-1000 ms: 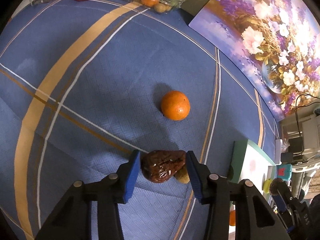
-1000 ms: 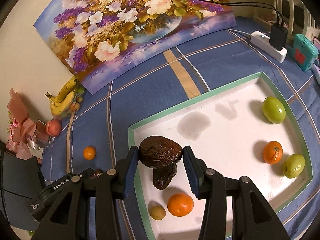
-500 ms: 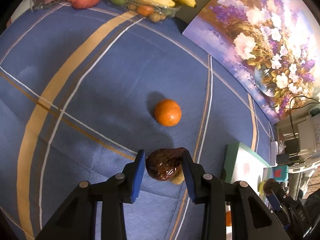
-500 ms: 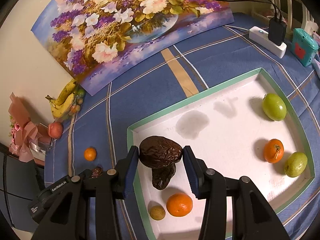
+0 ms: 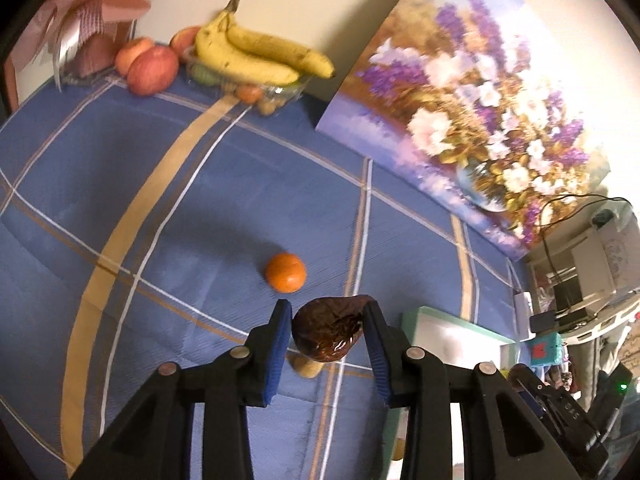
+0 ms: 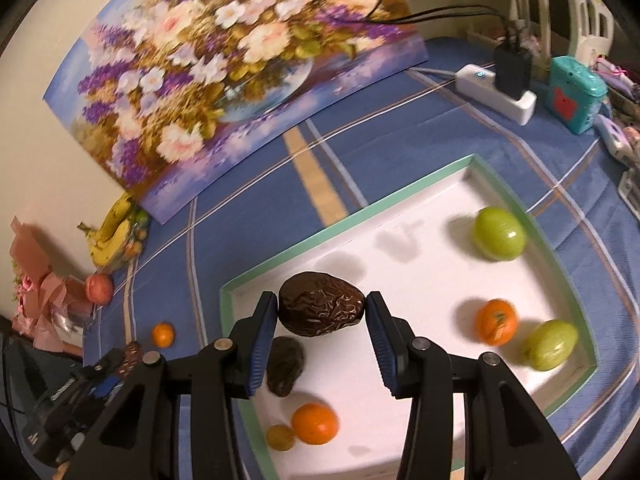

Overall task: Organize fruits
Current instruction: 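Carry the dark date in left tool while right tool carries brown date over tray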

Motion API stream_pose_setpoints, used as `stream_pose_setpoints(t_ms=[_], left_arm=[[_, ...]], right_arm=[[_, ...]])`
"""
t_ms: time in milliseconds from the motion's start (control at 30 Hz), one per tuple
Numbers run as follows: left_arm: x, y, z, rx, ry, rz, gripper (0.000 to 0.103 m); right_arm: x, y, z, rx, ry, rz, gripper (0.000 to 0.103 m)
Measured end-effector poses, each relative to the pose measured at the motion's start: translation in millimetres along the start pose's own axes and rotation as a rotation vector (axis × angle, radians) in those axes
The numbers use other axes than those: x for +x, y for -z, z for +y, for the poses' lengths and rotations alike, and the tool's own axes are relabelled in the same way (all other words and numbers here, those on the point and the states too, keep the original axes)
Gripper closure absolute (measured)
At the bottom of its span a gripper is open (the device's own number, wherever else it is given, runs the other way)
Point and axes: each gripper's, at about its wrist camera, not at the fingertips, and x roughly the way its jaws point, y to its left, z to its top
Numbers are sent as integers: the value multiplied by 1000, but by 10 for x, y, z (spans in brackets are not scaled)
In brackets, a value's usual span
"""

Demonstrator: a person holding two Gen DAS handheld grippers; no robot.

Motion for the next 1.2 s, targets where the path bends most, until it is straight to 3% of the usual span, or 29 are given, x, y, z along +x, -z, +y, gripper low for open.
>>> stream_pose_setpoints(t_ms=[200, 400, 600, 933, 1200], left_arm=[[-141, 27, -260, 62, 22, -42, 64], [-33, 180, -634, 164, 52, -19, 64], [101, 328, -947, 216, 85, -28, 64], [632, 567, -1307, 337, 97, 28, 64], [1031, 717, -1358, 369, 34, 72, 64]], right_arm=[[-171, -141, -302, 44, 89, -64, 56], [-331, -240, -535, 71, 176, -150, 56], [-341, -286, -609, 59, 180, -174, 56], [-97, -290, -602, 26, 173, -117, 56], [196, -240, -629, 13, 196, -29, 56]])
